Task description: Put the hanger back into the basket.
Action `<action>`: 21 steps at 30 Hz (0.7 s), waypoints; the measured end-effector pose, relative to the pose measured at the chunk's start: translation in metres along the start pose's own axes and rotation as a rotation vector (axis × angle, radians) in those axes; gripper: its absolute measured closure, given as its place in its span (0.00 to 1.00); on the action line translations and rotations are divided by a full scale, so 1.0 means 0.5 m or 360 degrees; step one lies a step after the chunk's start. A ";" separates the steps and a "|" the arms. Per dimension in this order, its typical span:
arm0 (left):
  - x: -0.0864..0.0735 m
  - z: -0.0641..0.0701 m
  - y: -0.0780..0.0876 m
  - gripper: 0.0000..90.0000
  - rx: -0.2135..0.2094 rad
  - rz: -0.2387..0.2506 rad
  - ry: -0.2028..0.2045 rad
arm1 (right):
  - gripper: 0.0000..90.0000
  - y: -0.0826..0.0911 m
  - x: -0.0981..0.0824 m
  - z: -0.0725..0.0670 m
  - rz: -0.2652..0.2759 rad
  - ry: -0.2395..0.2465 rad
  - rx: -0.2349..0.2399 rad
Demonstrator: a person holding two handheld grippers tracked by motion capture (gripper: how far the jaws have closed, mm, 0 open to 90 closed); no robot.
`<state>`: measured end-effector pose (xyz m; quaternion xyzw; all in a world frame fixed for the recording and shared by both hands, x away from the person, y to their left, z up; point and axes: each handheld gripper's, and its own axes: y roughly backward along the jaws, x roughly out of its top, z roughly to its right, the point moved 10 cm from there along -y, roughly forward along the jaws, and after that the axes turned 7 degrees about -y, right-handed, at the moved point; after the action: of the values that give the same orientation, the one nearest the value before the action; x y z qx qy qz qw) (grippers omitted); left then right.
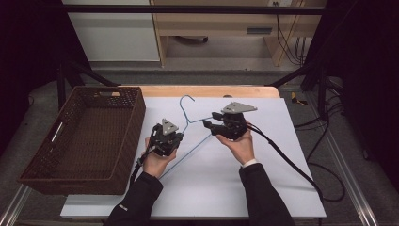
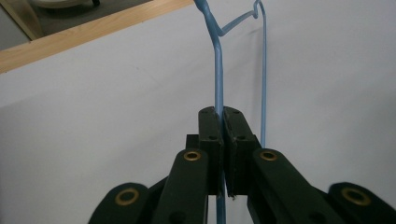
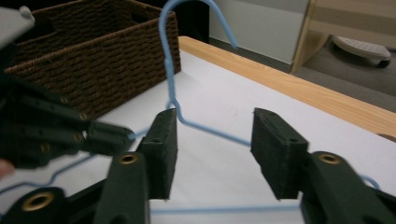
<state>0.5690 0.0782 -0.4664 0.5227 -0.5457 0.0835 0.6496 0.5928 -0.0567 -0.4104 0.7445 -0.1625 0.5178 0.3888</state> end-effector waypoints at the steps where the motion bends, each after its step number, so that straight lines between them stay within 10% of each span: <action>1: 0.000 0.000 0.000 0.97 0.0000 0.0000 0.0000 | 0.53 0.000 0.000 0.000 0.0000 0.0000 0.0000; 7: 0.019 0.000 0.026 0.97 0.0012 0.0019 -0.0040 | 0.29 0.084 -0.038 0.029 0.0049 -0.0059 -0.0003; 21: 0.066 0.001 0.103 0.97 0.0029 0.0095 -0.0099 | 0.06 0.185 -0.107 0.050 0.0040 -0.0097 -0.0054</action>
<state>0.5467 0.0854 -0.4099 0.5146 -0.5801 0.0915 0.6247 0.5274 -0.1436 -0.4248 0.7512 -0.1923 0.4968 0.3898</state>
